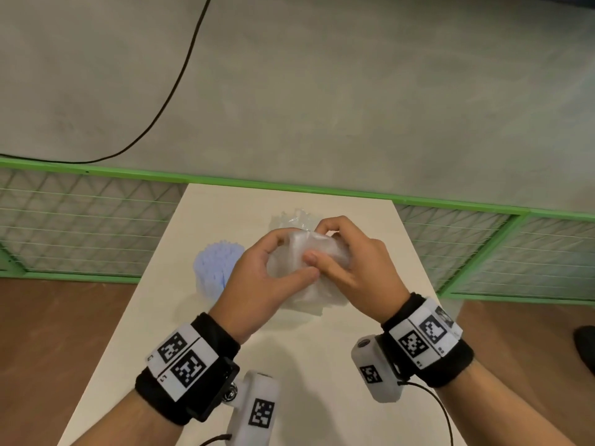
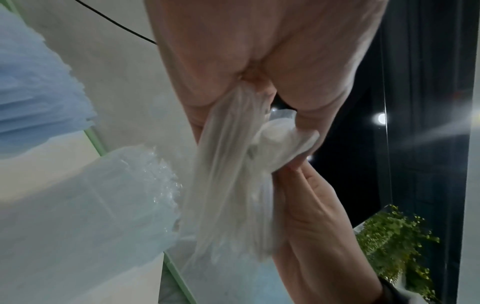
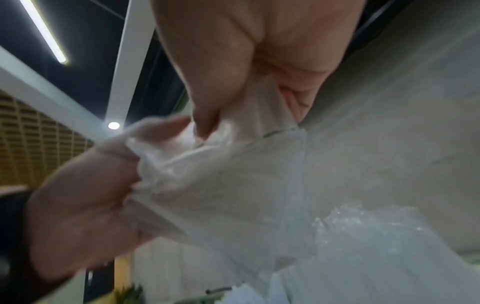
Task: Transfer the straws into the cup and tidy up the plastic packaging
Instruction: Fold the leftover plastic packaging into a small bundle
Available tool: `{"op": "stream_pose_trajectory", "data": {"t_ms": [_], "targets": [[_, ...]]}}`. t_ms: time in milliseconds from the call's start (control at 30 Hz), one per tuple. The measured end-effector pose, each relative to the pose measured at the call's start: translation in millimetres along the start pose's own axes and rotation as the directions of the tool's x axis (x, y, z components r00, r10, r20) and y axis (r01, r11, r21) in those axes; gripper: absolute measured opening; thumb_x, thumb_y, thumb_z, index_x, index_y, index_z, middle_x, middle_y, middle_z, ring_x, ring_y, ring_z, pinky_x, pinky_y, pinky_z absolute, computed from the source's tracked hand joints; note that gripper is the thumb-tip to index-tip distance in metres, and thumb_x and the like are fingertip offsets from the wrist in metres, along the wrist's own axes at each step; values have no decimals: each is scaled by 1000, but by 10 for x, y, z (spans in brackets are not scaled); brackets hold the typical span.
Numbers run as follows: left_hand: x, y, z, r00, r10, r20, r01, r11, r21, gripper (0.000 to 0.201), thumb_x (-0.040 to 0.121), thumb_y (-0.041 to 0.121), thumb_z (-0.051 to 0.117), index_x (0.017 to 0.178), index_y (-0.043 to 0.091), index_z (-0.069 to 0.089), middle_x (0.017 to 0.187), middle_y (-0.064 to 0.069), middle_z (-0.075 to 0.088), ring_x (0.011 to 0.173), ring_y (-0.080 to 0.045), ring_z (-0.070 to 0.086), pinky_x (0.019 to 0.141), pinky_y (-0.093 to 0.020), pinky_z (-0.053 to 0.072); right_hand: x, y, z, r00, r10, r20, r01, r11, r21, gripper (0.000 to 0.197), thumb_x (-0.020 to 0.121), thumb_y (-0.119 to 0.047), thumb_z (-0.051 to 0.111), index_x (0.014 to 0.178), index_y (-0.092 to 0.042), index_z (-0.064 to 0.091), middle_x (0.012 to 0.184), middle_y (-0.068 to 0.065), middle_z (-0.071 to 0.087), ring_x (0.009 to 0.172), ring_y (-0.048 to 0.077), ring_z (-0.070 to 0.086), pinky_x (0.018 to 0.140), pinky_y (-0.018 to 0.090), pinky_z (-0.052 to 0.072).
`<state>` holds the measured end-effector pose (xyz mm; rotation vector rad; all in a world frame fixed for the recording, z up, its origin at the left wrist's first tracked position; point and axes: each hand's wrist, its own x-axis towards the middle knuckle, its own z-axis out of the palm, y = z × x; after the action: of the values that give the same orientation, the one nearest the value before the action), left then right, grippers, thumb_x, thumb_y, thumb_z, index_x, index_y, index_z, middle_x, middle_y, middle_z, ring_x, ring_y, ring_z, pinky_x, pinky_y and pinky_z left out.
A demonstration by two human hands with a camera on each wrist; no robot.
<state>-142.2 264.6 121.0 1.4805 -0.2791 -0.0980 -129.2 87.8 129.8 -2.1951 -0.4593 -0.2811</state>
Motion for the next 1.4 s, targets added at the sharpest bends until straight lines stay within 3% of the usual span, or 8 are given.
{"op": "stream_pose_trajectory", "data": {"t_ms": [333, 467, 733, 900, 1000, 1067, 1200, 1400], "targets": [[-1, -44, -231, 999, 50, -11, -51, 988, -146, 44, 74, -1, 69, 108, 26, 65, 112, -2, 67, 100, -25, 65, 88, -50, 54, 113, 112, 235, 999, 32, 19, -35, 971, 237, 39, 77, -52, 70, 109, -42, 50, 117, -13, 53, 112, 15, 53, 93, 29, 45], [24, -47, -362, 996, 86, 6, -78, 936, -343, 64, 74, -8, 69, 119, 34, 53, 103, -17, 66, 92, -33, 65, 84, -51, 53, 110, 124, 400, 961, 224, 159, -263, 582, 769, 84, 67, -57, 81, 129, -13, 45, 123, 16, 61, 104, 25, 65, 83, 36, 56], [122, 85, -777, 956, -119, 268, 153, 982, -110, 41, 70, 46, 75, 95, 18, 60, 79, -4, 58, 67, -16, 51, 60, -30, 36, 331, 53, 302, 988, 86, 129, -132, 899, 418, 41, 58, -42, 87, 82, -21, 61, 77, -5, 63, 71, 11, 58, 64, 30, 50], [170, 104, -768, 907, -128, 402, 96, 991, 98, 54, 87, 5, 69, 114, 31, 30, 73, 2, 67, 56, -13, 56, 57, -23, 48, 523, -139, 370, 962, 79, 262, -144, 960, 240, 39, 65, -36, 84, 95, -25, 63, 68, -1, 61, 59, 9, 53, 55, 26, 44], [133, 61, -865, 967, -35, 252, 33, 999, 13, 49, 82, 8, 67, 100, 38, 33, 89, -17, 69, 68, -37, 62, 67, -54, 54, 445, -161, 438, 937, 321, 137, -343, 776, 528, 50, 77, -51, 72, 116, -20, 62, 80, -4, 68, 68, 9, 61, 61, 23, 47], [96, -20, -923, 988, 15, 156, -22, 999, 44, 42, 84, 11, 64, 96, 39, 36, 88, -9, 67, 71, -37, 60, 67, -60, 53, 296, -130, 533, 838, 487, 246, -507, 529, 681, 90, 55, -78, 72, 124, -21, 61, 103, 2, 70, 87, 19, 64, 73, 33, 51], [24, -149, -878, 975, 95, 200, -150, 949, 278, 27, 94, 11, 56, 97, 38, 51, 95, -7, 56, 81, -32, 57, 73, -48, 51, 28, -347, 795, 779, 411, 474, -607, 301, 736, 73, 84, -73, 48, 130, -18, 62, 130, 12, 63, 121, 29, 59, 102, 44, 47], [-15, -206, -843, 984, 73, 163, -120, 946, 302, 36, 87, 29, 70, 122, 37, 61, 124, 21, 57, 122, 3, 48, 100, -10, 36, 17, -522, 1027, 799, 501, 333, -554, 397, 732, 46, 98, -51, 39, 127, -24, 63, 123, 5, 69, 115, 20, 64, 103, 42, 48]]}}
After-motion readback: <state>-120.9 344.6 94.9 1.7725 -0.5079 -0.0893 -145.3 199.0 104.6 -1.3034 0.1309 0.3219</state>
